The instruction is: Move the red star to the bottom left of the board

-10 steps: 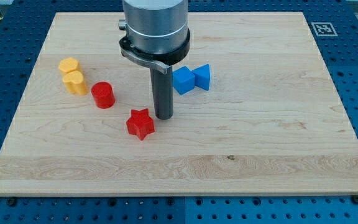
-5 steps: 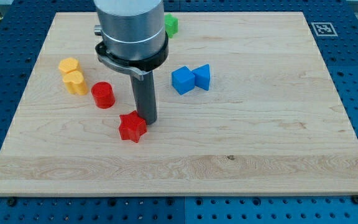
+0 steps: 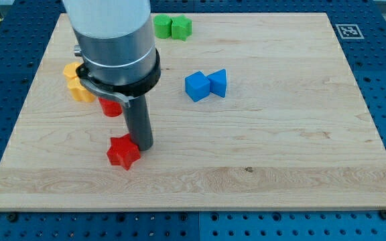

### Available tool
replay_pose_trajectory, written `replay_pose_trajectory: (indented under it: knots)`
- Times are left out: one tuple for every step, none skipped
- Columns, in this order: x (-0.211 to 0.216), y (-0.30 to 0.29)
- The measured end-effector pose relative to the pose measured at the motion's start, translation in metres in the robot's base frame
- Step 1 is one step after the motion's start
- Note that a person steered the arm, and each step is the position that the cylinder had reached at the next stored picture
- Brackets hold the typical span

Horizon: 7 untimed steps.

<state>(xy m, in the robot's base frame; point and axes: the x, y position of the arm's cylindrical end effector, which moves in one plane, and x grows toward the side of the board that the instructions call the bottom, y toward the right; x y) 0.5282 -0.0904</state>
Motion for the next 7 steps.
replay_pose_trajectory:
  knots:
    - [0.009, -0.017]
    - [0.010, -0.025]
    - [0.017, -0.039]
    - [0.025, -0.042]
    - [0.034, -0.052]
    - [0.035, -0.060]
    - [0.044, -0.060]
